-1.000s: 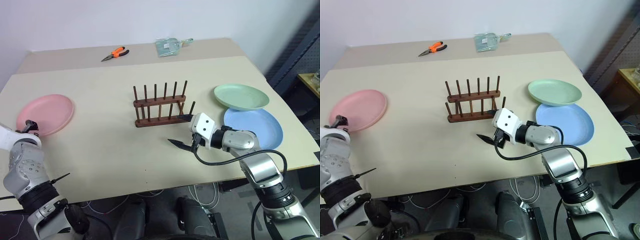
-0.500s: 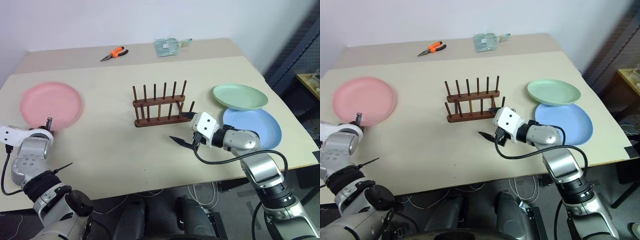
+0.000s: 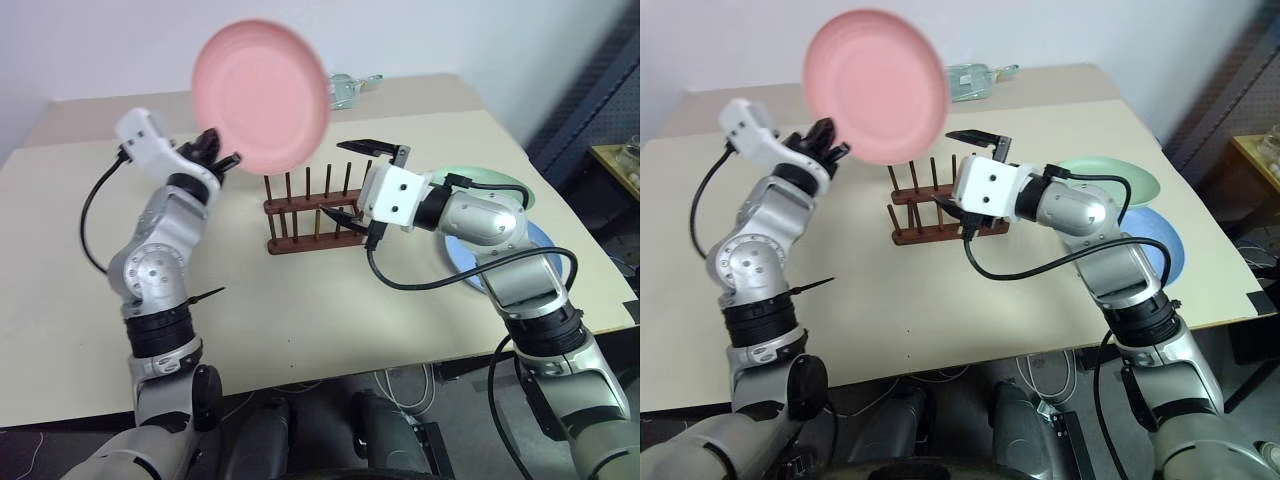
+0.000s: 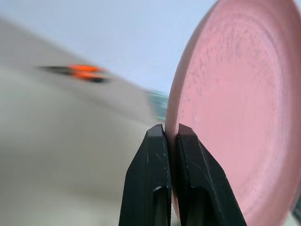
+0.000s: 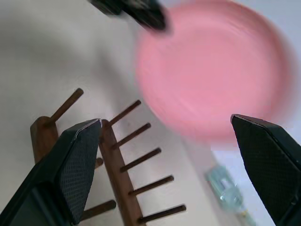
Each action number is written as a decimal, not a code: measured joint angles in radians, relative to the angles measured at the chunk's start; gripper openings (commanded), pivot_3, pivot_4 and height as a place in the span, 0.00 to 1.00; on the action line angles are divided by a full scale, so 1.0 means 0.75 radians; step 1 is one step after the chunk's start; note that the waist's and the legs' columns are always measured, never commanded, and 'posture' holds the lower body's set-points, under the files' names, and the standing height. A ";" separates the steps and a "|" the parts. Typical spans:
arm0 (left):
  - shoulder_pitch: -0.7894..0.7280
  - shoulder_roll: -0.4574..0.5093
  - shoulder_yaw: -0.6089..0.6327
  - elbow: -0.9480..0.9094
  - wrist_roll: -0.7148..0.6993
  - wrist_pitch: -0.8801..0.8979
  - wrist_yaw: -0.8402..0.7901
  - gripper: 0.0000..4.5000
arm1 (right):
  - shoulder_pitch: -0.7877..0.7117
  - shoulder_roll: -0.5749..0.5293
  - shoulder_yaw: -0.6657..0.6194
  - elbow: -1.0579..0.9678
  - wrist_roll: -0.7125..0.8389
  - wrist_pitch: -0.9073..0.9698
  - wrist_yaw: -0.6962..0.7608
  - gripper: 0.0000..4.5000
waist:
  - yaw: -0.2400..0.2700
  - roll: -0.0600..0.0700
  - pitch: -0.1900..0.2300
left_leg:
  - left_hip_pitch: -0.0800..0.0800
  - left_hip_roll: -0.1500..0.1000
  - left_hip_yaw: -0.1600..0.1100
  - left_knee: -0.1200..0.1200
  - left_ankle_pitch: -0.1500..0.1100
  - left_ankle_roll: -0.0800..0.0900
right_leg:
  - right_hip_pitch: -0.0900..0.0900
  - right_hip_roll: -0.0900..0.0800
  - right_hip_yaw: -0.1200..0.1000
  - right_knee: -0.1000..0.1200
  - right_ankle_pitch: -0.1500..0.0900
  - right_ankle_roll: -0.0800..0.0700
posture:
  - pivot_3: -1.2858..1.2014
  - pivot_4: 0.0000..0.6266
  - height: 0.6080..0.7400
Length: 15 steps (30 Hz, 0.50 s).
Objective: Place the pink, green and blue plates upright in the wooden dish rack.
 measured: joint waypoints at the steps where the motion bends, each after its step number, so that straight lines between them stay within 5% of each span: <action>1: -0.002 -0.039 -0.005 -0.008 0.010 0.005 0.029 0.01 | -0.038 -0.002 0.036 0.085 -0.074 -0.054 -0.029 1.00 | -0.002 0.001 0.001 | 0.000 0.000 0.001 0.000 0.000 0.000 | -0.001 0.000 0.001 0.001 0.000 0.000 | 0.52 0.24 0.99; 5: -0.012 -0.191 -0.108 -0.090 -0.019 0.071 0.102 0.01 | -0.185 -0.004 0.155 0.362 -0.343 -0.241 -0.155 1.00 | 0.016 -0.001 0.002 | -0.002 0.000 0.001 0.001 0.000 0.000 | 0.000 0.000 0.000 0.000 0.000 -0.001 | 0.52 0.24 0.99; 14: 0.040 -0.195 -0.127 -0.180 -0.041 0.170 0.120 0.00 | -0.184 -0.009 0.179 0.501 -0.545 -0.374 -0.299 0.01 | 0.011 -0.001 0.003 | -0.001 0.000 0.001 0.000 0.000 0.000 | -0.001 0.001 0.001 0.000 0.000 -0.001 | 0.52 0.24 0.99; 15: 0.040 -0.194 -0.124 -0.188 -0.041 0.171 0.120 0.07 | -0.179 -0.009 0.194 0.501 -0.564 -0.391 -0.301 0.00 | 0.012 -0.001 0.003 | -0.001 0.000 0.001 0.001 0.000 0.000 | -0.001 0.001 0.001 -0.001 0.000 -0.001 | 0.52 0.24 0.99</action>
